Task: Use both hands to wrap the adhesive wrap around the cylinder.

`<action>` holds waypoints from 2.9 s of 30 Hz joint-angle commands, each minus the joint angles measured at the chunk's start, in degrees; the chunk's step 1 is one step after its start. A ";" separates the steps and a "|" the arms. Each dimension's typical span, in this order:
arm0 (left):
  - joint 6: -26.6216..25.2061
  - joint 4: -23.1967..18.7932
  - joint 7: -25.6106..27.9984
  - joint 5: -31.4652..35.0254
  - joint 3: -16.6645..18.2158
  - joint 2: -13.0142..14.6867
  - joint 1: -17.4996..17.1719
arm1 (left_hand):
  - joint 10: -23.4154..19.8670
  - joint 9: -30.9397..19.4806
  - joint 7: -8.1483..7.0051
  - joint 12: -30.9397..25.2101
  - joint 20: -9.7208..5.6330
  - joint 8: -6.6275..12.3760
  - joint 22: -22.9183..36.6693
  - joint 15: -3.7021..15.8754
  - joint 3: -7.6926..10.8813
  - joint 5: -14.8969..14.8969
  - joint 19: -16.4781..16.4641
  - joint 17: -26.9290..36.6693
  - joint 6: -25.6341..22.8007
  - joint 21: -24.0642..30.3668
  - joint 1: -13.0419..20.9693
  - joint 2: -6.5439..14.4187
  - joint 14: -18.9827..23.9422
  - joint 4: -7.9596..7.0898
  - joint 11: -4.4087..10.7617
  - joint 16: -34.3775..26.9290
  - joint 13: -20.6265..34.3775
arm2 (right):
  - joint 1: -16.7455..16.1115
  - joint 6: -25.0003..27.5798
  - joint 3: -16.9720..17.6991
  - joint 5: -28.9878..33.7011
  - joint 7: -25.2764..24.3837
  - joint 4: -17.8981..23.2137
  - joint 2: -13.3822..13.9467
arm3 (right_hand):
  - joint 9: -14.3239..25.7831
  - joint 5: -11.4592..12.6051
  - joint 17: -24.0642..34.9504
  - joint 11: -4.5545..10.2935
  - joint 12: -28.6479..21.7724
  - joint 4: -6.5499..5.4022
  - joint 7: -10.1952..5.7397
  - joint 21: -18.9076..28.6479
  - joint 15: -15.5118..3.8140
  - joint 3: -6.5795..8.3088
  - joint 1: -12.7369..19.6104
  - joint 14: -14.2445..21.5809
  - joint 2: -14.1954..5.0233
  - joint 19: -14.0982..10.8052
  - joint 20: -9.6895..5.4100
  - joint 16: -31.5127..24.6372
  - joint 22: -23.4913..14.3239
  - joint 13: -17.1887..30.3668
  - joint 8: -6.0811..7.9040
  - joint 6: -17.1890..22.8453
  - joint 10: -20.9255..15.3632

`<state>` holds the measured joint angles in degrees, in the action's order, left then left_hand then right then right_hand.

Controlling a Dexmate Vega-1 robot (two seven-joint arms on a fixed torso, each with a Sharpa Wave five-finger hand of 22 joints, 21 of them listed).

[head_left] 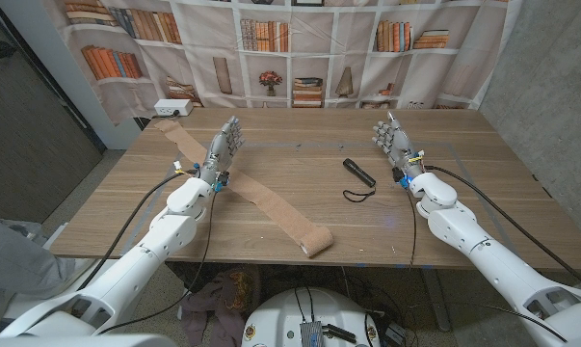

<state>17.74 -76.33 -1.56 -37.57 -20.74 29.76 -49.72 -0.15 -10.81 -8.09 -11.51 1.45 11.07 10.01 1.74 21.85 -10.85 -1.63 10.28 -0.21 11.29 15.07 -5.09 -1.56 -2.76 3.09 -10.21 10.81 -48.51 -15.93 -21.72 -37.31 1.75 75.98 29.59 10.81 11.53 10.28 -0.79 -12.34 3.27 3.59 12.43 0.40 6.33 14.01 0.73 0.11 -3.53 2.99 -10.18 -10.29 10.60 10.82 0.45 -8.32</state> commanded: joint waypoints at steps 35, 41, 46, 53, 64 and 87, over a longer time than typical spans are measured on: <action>0.80 -6.56 5.40 2.30 0.22 -0.06 -4.62 | -2.49 -0.21 -0.24 -1.02 0.57 0.66 0.18 0.47 -0.18 -0.20 0.82 0.27 -0.98 -0.10 0.22 0.37 -0.99 0.04 0.00 -0.45 0.18 | -8.93 13.26 0.97 16.21 -24.16 21.29 6.97 | 0.27 -0.32 0.11 -0.13 -3.69 5.65 0.87 0.57 -2.34 3.10 11.04 7.35 -1.06 -5.23 -1.73 -1.83 -0.25 0.61 2.98 7.86 -9.13; 0.50 -6.01 4.46 1.58 0.01 -0.41 -4.27 | -2.49 -0.21 -0.17 -0.98 0.59 0.68 0.18 0.42 -0.23 -0.20 0.74 0.27 -1.08 -0.07 0.21 0.39 -0.95 0.03 0.09 -0.48 0.18 | -9.97 17.97 -0.14 20.02 -26.04 24.93 8.95 | 0.30 -0.58 0.10 0.20 -4.05 5.94 0.76 0.90 -2.77 3.41 12.43 9.06 -0.95 -6.80 -2.12 -2.01 -0.30 0.60 3.38 9.73 -10.38; 0.06 -7.29 4.21 2.16 -0.27 0.37 -4.40 | -2.49 -0.21 -0.14 -0.95 0.59 0.69 0.18 0.40 -0.27 -0.19 0.74 0.27 -1.18 -0.06 0.20 0.43 -0.95 0.02 0.02 -0.50 0.19 | -10.64 21.25 -0.26 20.05 -24.45 26.99 11.02 | 0.32 -0.70 0.11 -0.40 -3.65 5.99 1.14 0.76 -2.39 3.46 13.09 8.46 -0.72 -6.89 -2.14 -1.49 -0.34 0.58 2.87 9.02 -9.62; -0.33 -7.18 4.25 1.48 -0.09 0.20 -4.47 | -2.59 -0.20 -0.12 -0.96 0.53 0.69 0.18 0.38 -0.30 -0.19 0.73 0.27 -1.27 -0.04 0.21 0.49 -0.94 0.03 0.00 -0.51 0.19 | -11.42 24.41 -0.48 22.43 -25.43 29.20 12.76 | 0.34 -0.79 0.13 -0.53 -3.23 5.92 1.33 0.46 -2.15 3.40 13.43 7.83 -0.46 -6.47 -1.83 -1.09 -0.37 0.58 2.40 8.26 -8.77; -0.77 -6.69 3.50 1.22 -0.34 0.38 -4.23 | -2.66 -0.20 -0.12 -0.93 0.50 0.73 0.19 0.29 -0.34 -0.19 0.75 0.26 -1.49 -0.05 0.24 0.57 -0.97 0.04 0.01 -0.51 0.19 | -11.23 29.16 -1.70 26.60 -25.52 31.43 15.03 | 0.54 -0.90 0.20 -0.52 -3.62 5.67 1.83 0.60 -2.47 3.25 14.18 9.37 -0.01 -7.69 -1.81 -1.42 -0.42 0.67 1.50 6.31 -10.18; -1.15 -7.29 4.11 1.35 -0.55 0.39 -4.85 | -2.85 -0.20 -0.27 -0.91 0.57 0.74 0.19 0.31 -0.43 -0.18 0.79 0.26 -1.79 -0.04 0.30 0.70 -0.97 0.07 -0.11 -0.53 0.20 | -6.37 42.79 -6.29 32.25 -16.17 37.85 22.45 | 1.28 -0.91 2.45 0.01 -2.99 3.98 -1.81 4.18 -5.38 3.11 13.56 17.23 -1.19 -17.52 1.46 -3.71 -1.91 1.90 2.24 8.42 -8.30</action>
<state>16.76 -83.66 2.24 -36.21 -21.07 30.44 -54.41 -2.53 -10.79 -8.29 -12.35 1.85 11.52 9.99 1.93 21.51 -10.85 -1.21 10.26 -1.66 11.28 15.17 -4.57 -2.18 -2.77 2.76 -10.20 10.80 -57.31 20.84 -25.75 -7.93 -17.90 111.07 49.29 11.88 10.82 12.41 -0.71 -15.44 7.49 0.91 16.11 -2.35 9.33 27.63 17.02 -0.89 -20.14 4.60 -13.46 -11.88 12.14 12.99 8.87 -16.79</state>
